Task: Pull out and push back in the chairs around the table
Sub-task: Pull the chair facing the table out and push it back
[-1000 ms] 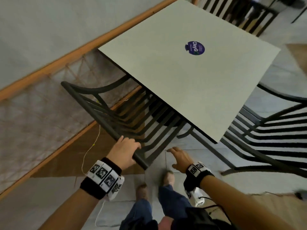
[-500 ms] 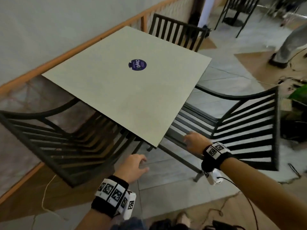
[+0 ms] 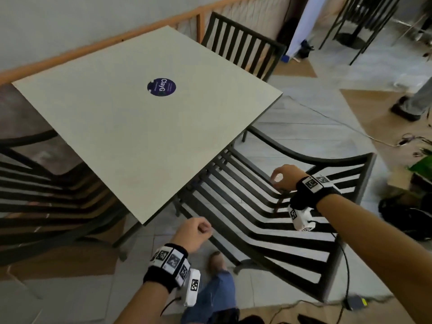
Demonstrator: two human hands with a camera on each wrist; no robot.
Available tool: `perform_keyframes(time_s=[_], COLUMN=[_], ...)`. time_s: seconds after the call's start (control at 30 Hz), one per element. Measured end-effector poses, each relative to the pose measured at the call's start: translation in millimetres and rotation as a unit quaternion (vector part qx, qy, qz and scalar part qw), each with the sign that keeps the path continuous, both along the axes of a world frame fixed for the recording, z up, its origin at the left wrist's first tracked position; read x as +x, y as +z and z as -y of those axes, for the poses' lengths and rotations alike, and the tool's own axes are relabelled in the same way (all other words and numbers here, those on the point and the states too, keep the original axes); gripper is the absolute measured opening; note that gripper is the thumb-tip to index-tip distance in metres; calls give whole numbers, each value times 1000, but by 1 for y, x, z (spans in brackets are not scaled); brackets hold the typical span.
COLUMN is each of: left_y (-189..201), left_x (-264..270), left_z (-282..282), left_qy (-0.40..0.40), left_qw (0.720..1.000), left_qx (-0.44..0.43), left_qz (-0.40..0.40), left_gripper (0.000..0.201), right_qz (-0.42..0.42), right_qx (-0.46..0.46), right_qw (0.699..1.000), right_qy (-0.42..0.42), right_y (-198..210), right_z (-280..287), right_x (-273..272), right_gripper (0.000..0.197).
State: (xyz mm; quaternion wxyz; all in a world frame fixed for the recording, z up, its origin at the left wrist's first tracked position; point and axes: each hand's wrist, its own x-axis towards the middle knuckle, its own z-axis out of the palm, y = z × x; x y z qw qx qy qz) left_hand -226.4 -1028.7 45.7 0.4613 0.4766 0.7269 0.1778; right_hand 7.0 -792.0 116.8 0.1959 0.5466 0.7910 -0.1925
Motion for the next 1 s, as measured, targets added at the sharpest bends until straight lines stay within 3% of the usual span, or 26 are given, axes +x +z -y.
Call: perform_keyframes(time_s=[0.13,0.23,0.4,0.43,0.5,0.63,0.8,1.0], left_y=[-30,-42,-69,-80,-97,-135,-127,-127], left_x=[19,31,53,57,66,95,139,145], left_z=[-48,-71,-83,-86,-89,-96,-116,-110], left_qy=[111,228,432,457,491,548,641,650], left_qw=[992,967,858,839,810,782,739,741], left_qx=[-51,-105,-257,-274,-292,-250,-139,-109], left_qz=[11,51,105,110,134,162,154,132], left_gripper=[20,37,80,82,67,47,79,80], right_qz=[5,7,27,23,17,24,49,1], right_qx=[-21,-29,-54,-53,-54,-39,-72,-73], right_qw=[1000,999,998,998,998,998,996,997], right_qy=[7,15,14,19,30,45,12,-6], right_y=[-8,-14,-46,-55,-78,-118,-168,-187], right_z=[-49,-85,-140,-153,-177,-217,-254,-261], right_x=[16,28,48,49,51,56,87,116], right_gripper=[27,30,33,33,35,54,91,61])
